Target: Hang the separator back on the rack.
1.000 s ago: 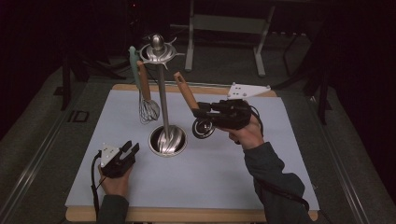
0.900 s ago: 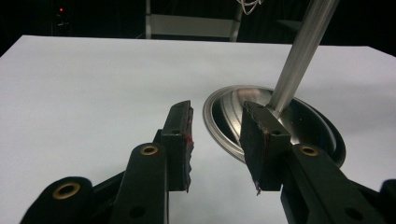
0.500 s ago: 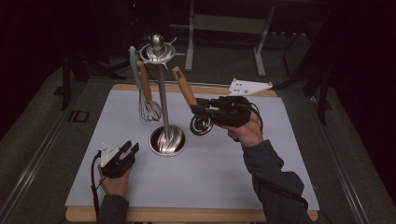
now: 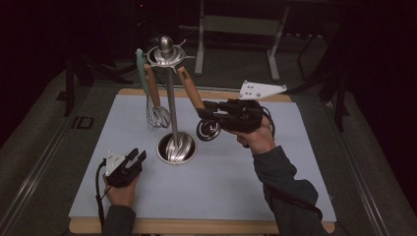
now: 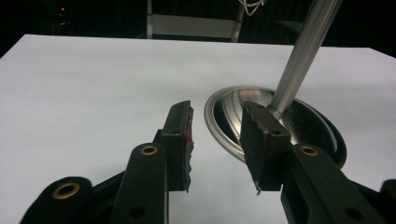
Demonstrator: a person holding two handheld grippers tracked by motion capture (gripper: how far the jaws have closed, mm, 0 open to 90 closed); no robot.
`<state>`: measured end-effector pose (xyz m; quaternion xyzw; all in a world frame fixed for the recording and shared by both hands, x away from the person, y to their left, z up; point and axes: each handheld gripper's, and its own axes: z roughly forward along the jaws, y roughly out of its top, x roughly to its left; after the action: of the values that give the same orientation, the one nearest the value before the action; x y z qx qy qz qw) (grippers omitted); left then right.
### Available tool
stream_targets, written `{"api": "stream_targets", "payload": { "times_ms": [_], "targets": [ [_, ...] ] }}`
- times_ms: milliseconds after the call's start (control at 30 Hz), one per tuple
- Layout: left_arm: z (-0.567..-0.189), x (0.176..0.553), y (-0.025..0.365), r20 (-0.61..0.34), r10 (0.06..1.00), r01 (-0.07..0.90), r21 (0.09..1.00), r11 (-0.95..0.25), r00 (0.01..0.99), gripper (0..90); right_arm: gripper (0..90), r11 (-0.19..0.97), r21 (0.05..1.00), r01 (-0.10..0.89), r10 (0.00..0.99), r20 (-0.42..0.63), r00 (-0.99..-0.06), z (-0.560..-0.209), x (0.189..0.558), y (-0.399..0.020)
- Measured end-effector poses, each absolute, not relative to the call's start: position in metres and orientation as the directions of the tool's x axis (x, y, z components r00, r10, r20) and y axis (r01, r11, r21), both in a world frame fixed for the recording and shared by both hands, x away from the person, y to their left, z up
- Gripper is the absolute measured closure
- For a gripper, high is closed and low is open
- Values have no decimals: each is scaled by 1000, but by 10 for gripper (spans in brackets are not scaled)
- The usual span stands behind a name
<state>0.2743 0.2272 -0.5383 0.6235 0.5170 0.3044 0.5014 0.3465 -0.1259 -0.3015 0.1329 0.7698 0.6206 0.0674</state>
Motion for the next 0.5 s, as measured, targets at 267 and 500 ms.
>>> {"api": "stream_targets", "payload": {
  "times_ms": [267, 500],
  "targets": [
    [-538, 274, 227, -136, 950, 340, 940, 34, 281, 638, 710, 193, 975, 112, 277, 56, -959, -299, 344, -121],
    [-538, 274, 228, -139, 950, 340, 940, 37, 280, 638, 711, 196, 974, 110, 277, 52, -959, -298, 343, -117]
  ]
}}
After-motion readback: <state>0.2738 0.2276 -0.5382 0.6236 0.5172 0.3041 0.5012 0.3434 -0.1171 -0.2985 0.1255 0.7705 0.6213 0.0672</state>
